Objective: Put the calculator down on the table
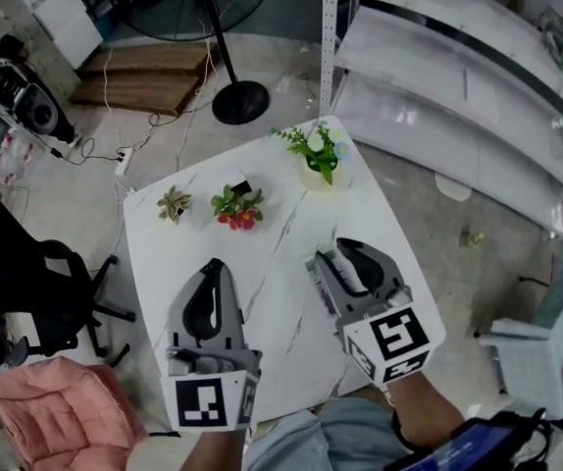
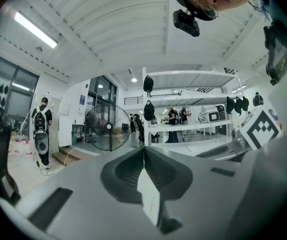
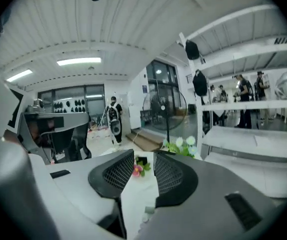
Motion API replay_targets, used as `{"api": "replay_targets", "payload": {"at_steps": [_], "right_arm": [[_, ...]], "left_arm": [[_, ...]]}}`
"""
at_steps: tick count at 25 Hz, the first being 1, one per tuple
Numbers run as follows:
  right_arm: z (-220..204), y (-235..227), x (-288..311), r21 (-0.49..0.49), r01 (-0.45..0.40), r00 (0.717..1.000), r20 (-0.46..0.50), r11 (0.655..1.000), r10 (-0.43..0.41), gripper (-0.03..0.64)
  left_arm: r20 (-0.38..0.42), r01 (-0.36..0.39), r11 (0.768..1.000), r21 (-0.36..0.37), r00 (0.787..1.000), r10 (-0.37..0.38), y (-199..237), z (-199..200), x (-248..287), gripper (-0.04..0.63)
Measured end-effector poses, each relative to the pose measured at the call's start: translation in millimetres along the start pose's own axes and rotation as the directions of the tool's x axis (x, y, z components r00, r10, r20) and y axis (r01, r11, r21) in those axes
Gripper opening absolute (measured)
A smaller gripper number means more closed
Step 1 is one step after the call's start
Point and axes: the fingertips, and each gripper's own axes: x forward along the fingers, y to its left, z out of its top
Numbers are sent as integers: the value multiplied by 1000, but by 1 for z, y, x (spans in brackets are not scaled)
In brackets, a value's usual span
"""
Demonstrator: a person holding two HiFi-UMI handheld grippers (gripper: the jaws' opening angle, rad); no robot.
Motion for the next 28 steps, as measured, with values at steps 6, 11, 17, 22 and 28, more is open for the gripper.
{"api": "replay_targets", "payload": {"at_steps": [6,11,17,22,28], "right_arm": [[80,27,-33,-105,62,976,214,993,-38,18],[105,40,-55,-146,87,958,282,985,-43,18],[115,49,-72,-167,103,948,316,981,-46,17],[117,51,-79,-175,111,943,328,978,-48,17],[114,49,-79,-172,119,945,320,978,-59,17]], "left_arm": [[146,-13,998,58,989,4,5,69,-31,10],[198,-7,998,67,980,-6,3,88,-51,10],[227,19,998,63,973,-33,-4,94,-61,9],[234,28,998,62,971,-42,-10,94,-65,10],[225,40,998,53,973,-51,-11,89,-63,9]]}}
